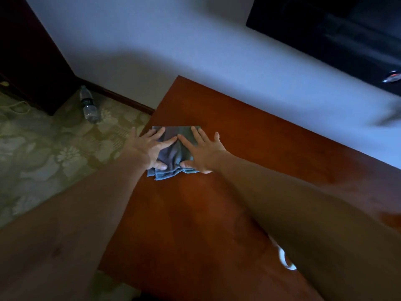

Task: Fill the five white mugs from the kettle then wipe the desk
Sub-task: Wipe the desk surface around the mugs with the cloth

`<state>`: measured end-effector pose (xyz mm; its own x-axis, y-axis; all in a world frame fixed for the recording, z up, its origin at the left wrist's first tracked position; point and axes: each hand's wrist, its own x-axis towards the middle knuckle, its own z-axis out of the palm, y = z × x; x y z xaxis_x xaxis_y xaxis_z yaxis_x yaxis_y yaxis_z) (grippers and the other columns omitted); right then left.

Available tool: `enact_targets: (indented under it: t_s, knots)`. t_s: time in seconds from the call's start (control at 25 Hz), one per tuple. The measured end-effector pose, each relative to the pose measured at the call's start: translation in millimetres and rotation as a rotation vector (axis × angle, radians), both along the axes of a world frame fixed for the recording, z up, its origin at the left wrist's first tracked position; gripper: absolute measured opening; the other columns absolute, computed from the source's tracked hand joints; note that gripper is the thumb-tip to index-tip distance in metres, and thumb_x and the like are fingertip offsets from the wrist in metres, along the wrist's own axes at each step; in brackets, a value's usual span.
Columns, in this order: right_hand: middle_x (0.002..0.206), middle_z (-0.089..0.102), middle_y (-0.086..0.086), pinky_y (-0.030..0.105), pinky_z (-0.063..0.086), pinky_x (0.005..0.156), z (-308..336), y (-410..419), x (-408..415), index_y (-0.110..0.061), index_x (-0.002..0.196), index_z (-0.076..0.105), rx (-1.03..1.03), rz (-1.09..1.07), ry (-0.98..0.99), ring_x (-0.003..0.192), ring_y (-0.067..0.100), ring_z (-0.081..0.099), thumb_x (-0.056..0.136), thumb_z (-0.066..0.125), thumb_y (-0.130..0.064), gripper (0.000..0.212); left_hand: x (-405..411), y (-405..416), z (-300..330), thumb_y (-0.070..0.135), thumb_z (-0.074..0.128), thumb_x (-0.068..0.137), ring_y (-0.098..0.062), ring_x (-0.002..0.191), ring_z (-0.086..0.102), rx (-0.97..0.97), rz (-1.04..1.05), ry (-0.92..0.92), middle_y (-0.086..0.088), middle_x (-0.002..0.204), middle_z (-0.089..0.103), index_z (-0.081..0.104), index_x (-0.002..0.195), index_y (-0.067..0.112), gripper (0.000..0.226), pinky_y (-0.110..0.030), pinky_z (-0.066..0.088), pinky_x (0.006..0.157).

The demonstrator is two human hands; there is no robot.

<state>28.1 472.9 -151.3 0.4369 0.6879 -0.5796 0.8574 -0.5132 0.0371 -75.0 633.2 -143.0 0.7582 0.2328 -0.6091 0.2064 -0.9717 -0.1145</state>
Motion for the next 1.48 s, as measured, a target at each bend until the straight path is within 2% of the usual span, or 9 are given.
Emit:
enact_targets:
  t_s: [0.2, 0.52, 0.8, 1.04, 1.12, 1.2, 1.28, 1.36, 1.48]
  knots:
    - [0.170, -0.020, 0.013, 0.071, 0.001, 0.119, 1.4, -47.3, 27.9, -0.036, 0.161, -0.017, -0.007, -0.059, -0.005, 0.158, 0.033, -0.012, 0.094, 0.038, -0.075, 0.095, 36.1, -46.5, 1.3, 0.070, 0.057, 0.090, -0.024, 0.159, -0.002, -0.018, -0.061, -0.022, 0.002, 0.172, -0.013, -0.010, 0.158, 0.049, 0.098, -0.064, 0.010, 0.122]
    - [0.171, -0.014, 0.016, 0.065, 0.013, 0.121, 10.3, -180.8, 86.0, -0.033, 0.162, -0.015, -0.053, -0.194, -0.005, 0.158, 0.035, -0.004, 0.093, 0.045, -0.074, 0.101, 117.9, -171.1, -3.1, 0.069, 0.056, 0.091, -0.026, 0.159, 0.001, -0.090, -0.244, -0.058, 0.000, 0.172, -0.010, -0.005, 0.160, 0.045, 0.095, -0.065, 0.011, 0.122]
    - [0.171, -0.010, 0.016, 0.061, 0.019, 0.121, 19.6, -310.5, 105.5, -0.035, 0.162, -0.010, -0.062, -0.349, 0.015, 0.159, 0.032, -0.002, 0.091, 0.056, -0.068, 0.103, 160.2, -295.7, -5.7, 0.068, 0.059, 0.090, -0.026, 0.159, 0.000, -0.138, -0.367, -0.085, 0.000, 0.173, -0.009, -0.002, 0.161, 0.045, 0.096, -0.063, 0.011, 0.123]
    - [0.173, 0.002, 0.005, 0.053, 0.023, 0.122, 29.8, -414.9, 121.0, -0.041, 0.163, 0.008, -0.005, -0.530, 0.032, 0.159, 0.023, 0.008, 0.090, 0.065, -0.060, 0.094, 198.4, -388.8, -5.9, 0.065, 0.062, 0.090, -0.028, 0.159, -0.002, -0.145, -0.519, -0.060, -0.002, 0.172, -0.010, -0.002, 0.161, 0.044, 0.098, -0.064, 0.011, 0.123]
    - [0.172, 0.016, 0.003, 0.049, 0.032, 0.119, 27.5, -441.2, 125.0, -0.039, 0.161, 0.020, 0.069, -0.614, 0.047, 0.155, 0.027, 0.025, 0.092, 0.065, -0.054, 0.084, 208.8, -408.7, -4.3, 0.059, 0.068, 0.089, -0.028, 0.159, 0.004, -0.212, -0.499, -0.055, -0.003, 0.173, -0.002, 0.007, 0.162, 0.042, 0.097, -0.064, 0.012, 0.122]
    - [0.161, 0.044, -0.001, 0.044, 0.044, 0.110, 23.1, -456.5, 137.5, -0.035, 0.156, 0.039, 0.299, -0.747, 0.032, 0.139, 0.029, 0.051, 0.095, 0.065, -0.044, 0.067, 223.8, -416.3, -0.4, 0.052, 0.073, 0.088, -0.029, 0.151, 0.029, -0.378, -0.364, -0.173, -0.005, 0.166, 0.031, 0.030, 0.159, 0.036, 0.085, -0.059, 0.019, 0.120]
    - [0.153, 0.054, -0.001, 0.046, 0.042, 0.111, 17.7, -457.5, 152.8, -0.030, 0.154, 0.045, 0.466, -0.852, -0.021, 0.137, 0.027, 0.054, 0.095, 0.067, -0.036, 0.064, 240.3, -415.8, 2.2, 0.041, 0.070, 0.094, -0.029, 0.138, 0.047, -0.435, -0.230, -0.362, -0.007, 0.148, 0.056, 0.047, 0.151, 0.026, 0.064, -0.051, 0.031, 0.114]
    - [0.152, 0.053, 0.000, 0.048, 0.035, 0.115, 13.6, -449.8, 165.5, -0.023, 0.151, 0.048, 0.431, -0.882, -0.020, 0.140, 0.025, 0.048, 0.094, 0.070, -0.031, 0.061, 252.2, -417.7, 1.2, 0.031, 0.066, 0.098, -0.031, 0.133, 0.048, -0.328, -0.182, -0.408, -0.010, 0.141, 0.058, 0.057, 0.140, 0.014, 0.046, -0.050, 0.036, 0.108]
    - [0.135, 0.062, 0.001, 0.044, 0.035, 0.107, 11.7, -442.2, 172.3, -0.021, 0.122, 0.067, 0.376, -0.891, -0.059, 0.128, 0.023, 0.055, 0.093, 0.071, -0.019, 0.030, 250.7, -430.9, -3.0, 0.018, 0.065, 0.099, -0.032, 0.122, 0.052, -0.218, -0.174, -0.418, -0.010, 0.120, 0.058, 0.062, 0.115, 0.011, 0.018, -0.047, 0.038, 0.102]
